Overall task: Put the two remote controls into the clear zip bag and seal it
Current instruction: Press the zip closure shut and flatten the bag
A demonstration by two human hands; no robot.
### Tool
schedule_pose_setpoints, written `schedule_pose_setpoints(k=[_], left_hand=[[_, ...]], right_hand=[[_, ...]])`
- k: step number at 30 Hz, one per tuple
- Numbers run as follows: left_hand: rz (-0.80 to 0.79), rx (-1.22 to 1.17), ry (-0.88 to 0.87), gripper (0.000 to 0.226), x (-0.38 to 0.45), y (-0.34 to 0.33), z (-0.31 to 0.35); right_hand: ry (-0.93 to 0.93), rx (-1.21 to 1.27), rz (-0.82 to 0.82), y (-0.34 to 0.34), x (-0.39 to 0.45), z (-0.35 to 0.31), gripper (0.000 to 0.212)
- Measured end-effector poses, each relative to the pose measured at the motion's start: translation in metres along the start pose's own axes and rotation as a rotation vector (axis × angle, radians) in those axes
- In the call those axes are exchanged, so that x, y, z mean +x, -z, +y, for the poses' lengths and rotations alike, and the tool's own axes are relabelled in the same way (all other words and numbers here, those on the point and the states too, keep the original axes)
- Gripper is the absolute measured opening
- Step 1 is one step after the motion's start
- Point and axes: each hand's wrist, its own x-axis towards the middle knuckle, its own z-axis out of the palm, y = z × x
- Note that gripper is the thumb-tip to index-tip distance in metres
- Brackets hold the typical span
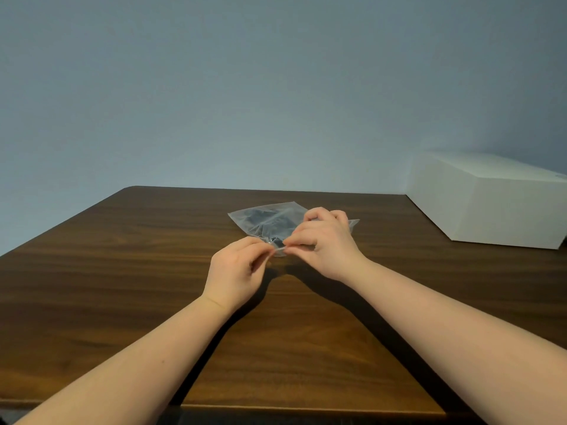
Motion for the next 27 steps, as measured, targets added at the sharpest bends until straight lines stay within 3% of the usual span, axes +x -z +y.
schedule_pose_setpoints(k=[17,23,27], left_hand=[[-0.006,0.013,-0.042,0.016,-0.001,0.001,-0.002],[-0.008,0.016,-0.062,0.012,-0.001,0.005,0.001],[-0.041,0.009,-0.086,0.014,-0.002,0.007,0.002]], right_hand=[[0.174,-0.04,0.019,-0.011,0.005,-0.005,0.017],[0.119,0.0,0.005,-0.016,0.004,-0.006,0.014],[-0.035,0.144,-0.086,-0.012,0.005,-0.004,0.015]])
